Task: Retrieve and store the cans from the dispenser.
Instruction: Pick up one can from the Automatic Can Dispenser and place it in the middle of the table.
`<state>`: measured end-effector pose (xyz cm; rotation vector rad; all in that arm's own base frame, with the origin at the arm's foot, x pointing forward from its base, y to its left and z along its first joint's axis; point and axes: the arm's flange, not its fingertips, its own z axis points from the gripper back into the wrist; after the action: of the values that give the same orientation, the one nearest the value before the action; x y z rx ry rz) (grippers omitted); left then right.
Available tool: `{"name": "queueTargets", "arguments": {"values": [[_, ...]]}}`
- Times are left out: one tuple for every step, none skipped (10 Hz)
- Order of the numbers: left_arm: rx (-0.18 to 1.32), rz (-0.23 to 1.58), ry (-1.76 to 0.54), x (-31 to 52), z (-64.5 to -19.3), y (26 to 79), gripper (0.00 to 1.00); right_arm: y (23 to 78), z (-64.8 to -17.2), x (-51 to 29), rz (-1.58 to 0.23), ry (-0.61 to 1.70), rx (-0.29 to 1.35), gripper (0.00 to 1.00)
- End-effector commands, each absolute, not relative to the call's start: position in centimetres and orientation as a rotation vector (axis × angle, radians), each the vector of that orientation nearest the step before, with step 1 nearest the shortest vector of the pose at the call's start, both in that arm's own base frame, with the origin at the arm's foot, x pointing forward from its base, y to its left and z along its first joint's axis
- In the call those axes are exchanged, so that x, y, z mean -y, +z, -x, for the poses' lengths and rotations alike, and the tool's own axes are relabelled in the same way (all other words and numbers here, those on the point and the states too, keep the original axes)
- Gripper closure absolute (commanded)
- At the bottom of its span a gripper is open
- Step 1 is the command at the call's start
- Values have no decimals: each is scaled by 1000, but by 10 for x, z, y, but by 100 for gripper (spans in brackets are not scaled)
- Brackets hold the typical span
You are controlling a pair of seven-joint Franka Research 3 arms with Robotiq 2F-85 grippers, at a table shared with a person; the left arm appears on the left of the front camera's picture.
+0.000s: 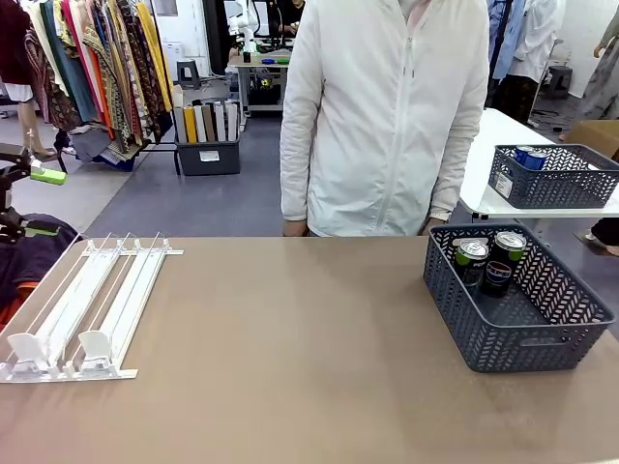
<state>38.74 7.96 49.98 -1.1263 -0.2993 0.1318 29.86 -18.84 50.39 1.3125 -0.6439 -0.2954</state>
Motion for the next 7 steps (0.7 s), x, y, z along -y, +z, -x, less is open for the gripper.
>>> {"name": "queueTargets", "arguments": {"values": [[289,1116,136,-80,-386,503,0,507,-302,188,-1330,-282,670,0],[289,1116,136,-80,-386,503,0,507,-302,188,-1330,-282,670,0],[289,1116,136,-80,-386,503,0,507,-302,188,-1330,-282,670,0],[289,1116,136,-80,-386,503,0,507,-302,188,-1330,-282,670,0],[289,1116,136,-80,-386,503,0,507,-302,188,-1330,-282,670,0],[289,1116,136,-80,-386,503,0,507,-302,188,-1330,-282,670,0],[289,1116,136,-80,-386,503,0,507,-302,188,-1330,-282,670,0]]}}
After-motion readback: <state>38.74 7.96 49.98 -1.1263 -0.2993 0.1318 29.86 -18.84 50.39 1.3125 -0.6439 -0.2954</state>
